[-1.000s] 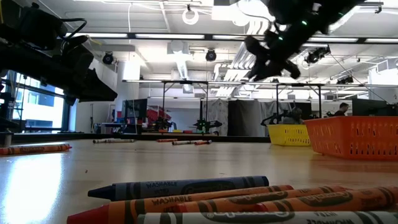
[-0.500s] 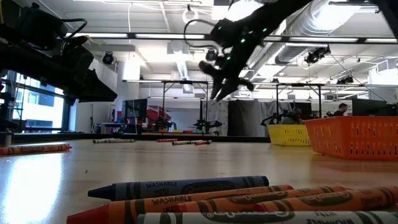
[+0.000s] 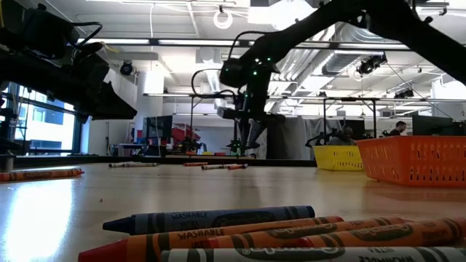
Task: Sort crayons
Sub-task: Put the gray crayon into the red bin
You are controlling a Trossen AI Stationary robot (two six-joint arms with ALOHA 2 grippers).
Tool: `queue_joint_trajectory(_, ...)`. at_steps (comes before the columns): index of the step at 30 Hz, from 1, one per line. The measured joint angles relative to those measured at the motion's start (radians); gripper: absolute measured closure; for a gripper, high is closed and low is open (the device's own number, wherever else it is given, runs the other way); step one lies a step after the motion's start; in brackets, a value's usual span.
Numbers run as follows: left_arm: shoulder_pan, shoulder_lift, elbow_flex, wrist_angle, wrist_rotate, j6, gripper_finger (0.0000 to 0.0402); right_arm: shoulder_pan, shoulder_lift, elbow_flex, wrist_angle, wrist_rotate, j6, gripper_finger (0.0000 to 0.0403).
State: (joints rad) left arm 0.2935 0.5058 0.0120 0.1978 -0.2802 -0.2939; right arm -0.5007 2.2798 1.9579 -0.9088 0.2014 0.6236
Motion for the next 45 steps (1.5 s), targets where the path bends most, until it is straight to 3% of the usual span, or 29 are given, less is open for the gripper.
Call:
queue_joint_trajectory(25, 0.000, 0.000, 0.000, 0.001, 0.000, -0.016, 0.0314, -0.030, 0.032, 0.010, 0.007, -0.163, -0.040, 0.0324)
queue_joint_trajectory(38, 0.000, 0.000, 0.000, 0.001, 0.000, -0.010, 0.0314, -0.079, 0.050, 0.010, 0.085, -0.338, -0.086, 0.0323)
queue_joint_trajectory(45, 0.000, 0.000, 0.000, 0.001, 0.000, -0.009, 0.0314, -0.083, 0.116, 0.008, 0.109, -0.425, -0.108, 0.0290)
